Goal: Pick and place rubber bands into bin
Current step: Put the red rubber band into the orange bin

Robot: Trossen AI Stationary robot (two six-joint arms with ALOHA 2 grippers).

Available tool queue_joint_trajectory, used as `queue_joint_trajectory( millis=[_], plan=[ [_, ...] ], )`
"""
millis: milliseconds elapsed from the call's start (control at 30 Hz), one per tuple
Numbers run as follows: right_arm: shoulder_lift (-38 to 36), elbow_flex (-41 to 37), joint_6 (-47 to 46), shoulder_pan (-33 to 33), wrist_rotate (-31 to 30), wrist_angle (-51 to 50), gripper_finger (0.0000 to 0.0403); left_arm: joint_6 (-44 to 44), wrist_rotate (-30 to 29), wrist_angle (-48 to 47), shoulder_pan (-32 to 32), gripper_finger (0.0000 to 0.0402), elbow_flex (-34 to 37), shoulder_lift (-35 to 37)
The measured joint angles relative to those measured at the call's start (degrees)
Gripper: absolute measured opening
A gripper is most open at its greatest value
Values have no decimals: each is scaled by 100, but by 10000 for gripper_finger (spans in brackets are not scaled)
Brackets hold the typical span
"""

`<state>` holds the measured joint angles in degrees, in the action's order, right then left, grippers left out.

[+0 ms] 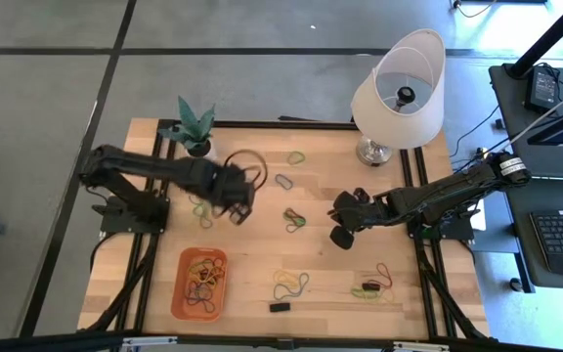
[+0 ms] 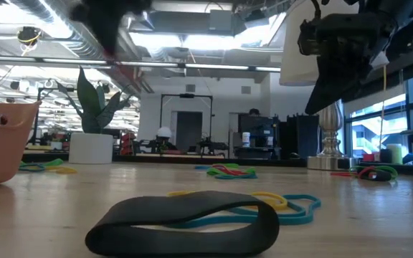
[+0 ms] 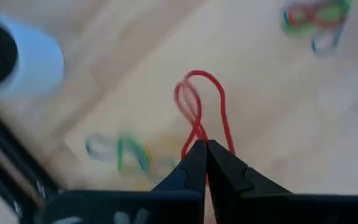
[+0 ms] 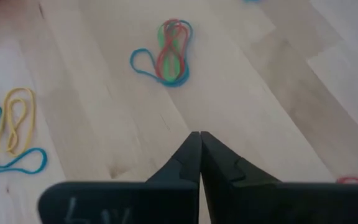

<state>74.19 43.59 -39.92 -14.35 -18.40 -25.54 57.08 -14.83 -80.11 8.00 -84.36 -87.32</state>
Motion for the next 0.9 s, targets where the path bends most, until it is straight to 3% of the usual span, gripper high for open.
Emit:
queue_joint_trajectory(
  millis=[367,633,733,900],
  plan=[
    [0,0,158,0,1,133,10,3288,1007,-144,2460,2,144,16],
    [0,0,161,0,1,188,10,5666,1091,665,3870,2,654,-60],
    [0,0,162,0,1,230,10,5964,1093,1185,4123,2,853,-219],
    [0,0,163,4,1,334,10,5696,1102,1627,4282,2,1036,-654]
  ],
)
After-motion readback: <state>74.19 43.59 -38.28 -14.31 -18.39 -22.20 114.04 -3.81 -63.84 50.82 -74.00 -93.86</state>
